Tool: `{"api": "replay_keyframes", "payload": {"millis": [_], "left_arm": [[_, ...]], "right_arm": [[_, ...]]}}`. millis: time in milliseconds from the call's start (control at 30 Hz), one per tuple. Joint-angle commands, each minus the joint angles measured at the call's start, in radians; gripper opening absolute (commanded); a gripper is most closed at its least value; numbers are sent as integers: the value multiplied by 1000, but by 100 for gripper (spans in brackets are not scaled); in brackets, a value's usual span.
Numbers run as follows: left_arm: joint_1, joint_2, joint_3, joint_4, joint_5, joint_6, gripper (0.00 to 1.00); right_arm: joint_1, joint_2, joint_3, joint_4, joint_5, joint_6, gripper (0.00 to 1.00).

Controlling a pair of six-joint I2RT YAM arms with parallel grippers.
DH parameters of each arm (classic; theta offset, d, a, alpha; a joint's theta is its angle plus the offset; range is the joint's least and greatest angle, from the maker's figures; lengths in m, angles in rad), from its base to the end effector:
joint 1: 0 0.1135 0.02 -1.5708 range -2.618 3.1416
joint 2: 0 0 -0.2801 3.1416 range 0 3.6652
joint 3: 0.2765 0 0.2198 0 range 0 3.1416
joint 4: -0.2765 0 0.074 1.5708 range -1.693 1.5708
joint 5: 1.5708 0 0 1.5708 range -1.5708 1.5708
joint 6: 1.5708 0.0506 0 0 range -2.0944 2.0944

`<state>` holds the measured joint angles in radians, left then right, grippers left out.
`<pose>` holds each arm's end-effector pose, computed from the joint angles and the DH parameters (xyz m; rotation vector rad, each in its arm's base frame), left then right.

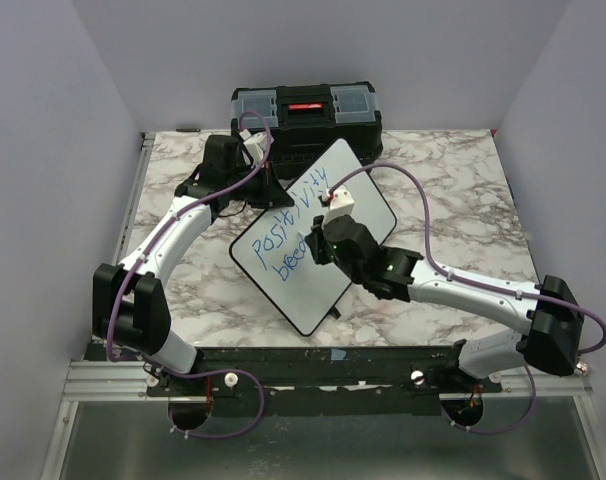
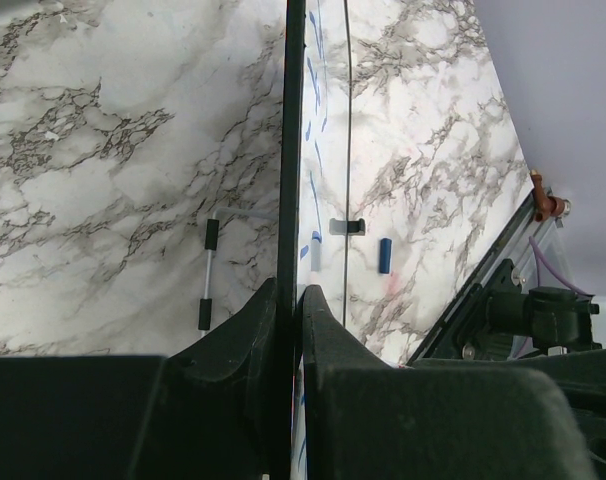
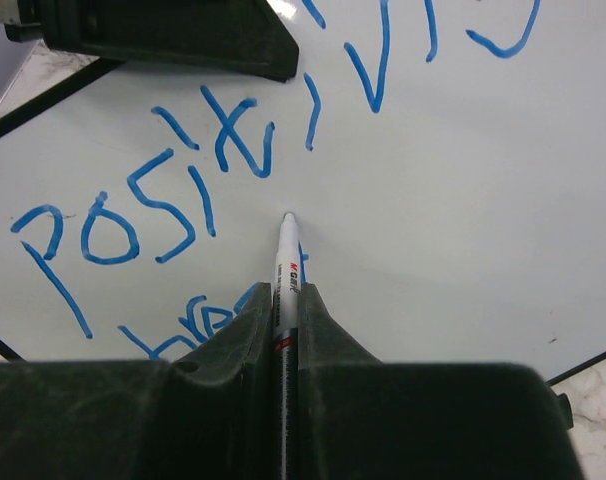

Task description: Write a sentence on the whiteboard

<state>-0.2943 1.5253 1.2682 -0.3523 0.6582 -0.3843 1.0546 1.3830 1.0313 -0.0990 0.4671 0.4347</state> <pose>0.2978 -0.1226 0.3323 0.2936 2.2238 -1.0945 0.1650 0.2446 0.3202 -0.3230 1.9779 0.4956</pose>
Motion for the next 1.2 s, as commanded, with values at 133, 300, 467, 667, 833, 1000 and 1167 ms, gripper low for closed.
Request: {"api": "replay_keyframes", "payload": {"millis": [133,300,467,667,833,1000,1167], "left_arm": [[-8,2,23,12,-37,70,0],[-8,1,23,11,-37,69,0],[-8,-5,19,13,-39,68,0],[-8,-1,23,13,-39,67,0],[-8,1,23,12,-40,65,0],[-8,1,25,10,-43,65,0],[-8,0,23,7,-43,65,0]], "right_arm": [[-1,48,32,10,-4,-25,1],[0,29,4,8,-25,-8,1],[0,5,-46,-1,-51,30,1],[0,-24,-103,-4,-77,61,1],[0,-36,-136,-4,-100,73,0],[0,-51,-159,-10,-107,81,1],[-1,-73,-178,-36,-93,91,1]]}}
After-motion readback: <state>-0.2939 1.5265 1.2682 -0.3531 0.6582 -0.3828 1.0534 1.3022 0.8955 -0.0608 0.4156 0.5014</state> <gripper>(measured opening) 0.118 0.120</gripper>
